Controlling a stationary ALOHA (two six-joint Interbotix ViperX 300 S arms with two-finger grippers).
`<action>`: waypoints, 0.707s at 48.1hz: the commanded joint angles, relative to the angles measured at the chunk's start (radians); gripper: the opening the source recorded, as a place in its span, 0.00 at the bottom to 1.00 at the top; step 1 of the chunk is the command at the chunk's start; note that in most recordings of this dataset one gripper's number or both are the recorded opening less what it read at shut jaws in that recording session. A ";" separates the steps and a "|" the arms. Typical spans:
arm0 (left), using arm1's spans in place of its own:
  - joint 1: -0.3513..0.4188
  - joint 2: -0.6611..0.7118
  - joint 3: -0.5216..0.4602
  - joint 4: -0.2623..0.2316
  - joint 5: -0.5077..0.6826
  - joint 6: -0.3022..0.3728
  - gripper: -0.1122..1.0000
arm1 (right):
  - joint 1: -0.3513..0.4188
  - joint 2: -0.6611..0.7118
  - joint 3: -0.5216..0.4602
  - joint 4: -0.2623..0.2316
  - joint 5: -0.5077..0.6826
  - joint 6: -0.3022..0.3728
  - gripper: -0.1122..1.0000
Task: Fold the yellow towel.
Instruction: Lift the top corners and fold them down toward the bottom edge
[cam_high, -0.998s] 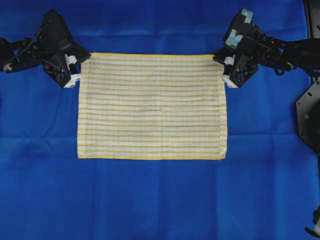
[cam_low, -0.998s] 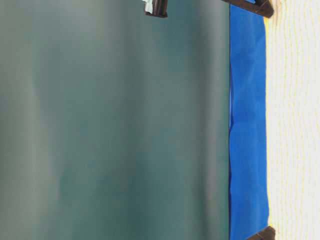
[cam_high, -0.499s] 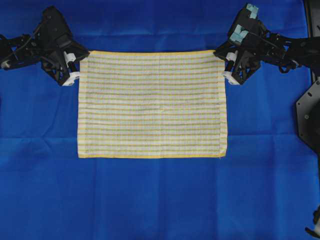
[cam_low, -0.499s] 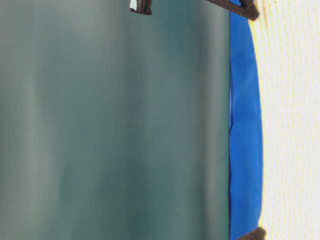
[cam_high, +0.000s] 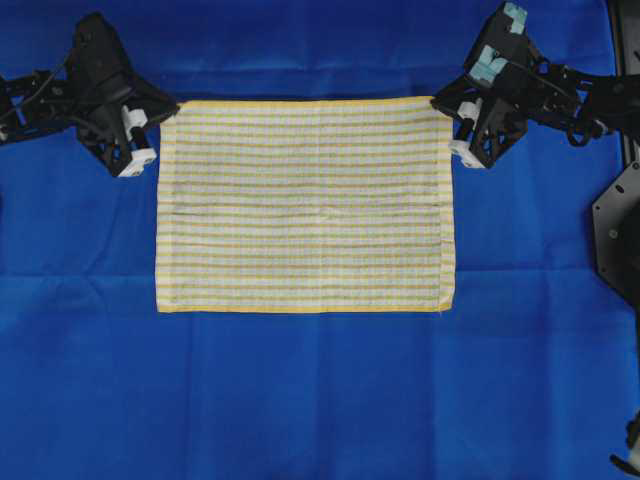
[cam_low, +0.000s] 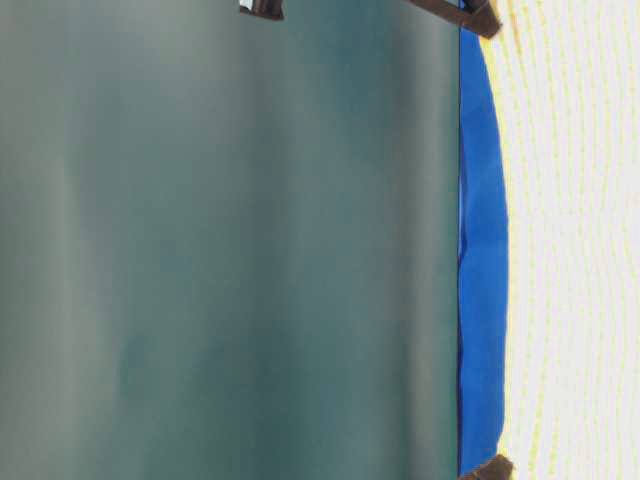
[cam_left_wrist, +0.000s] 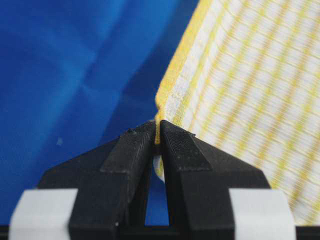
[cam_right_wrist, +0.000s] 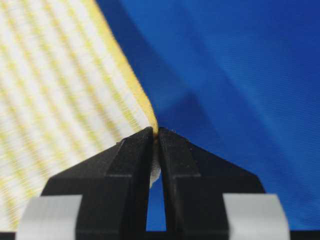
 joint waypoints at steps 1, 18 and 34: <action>-0.037 -0.063 0.017 -0.003 0.003 -0.008 0.14 | 0.040 -0.051 0.009 0.005 -0.003 0.002 0.14; -0.281 -0.238 0.117 -0.005 0.006 -0.106 0.13 | 0.268 -0.256 0.106 0.026 0.000 0.121 0.14; -0.515 -0.262 0.137 -0.005 0.014 -0.244 0.13 | 0.477 -0.299 0.137 0.029 0.021 0.225 0.14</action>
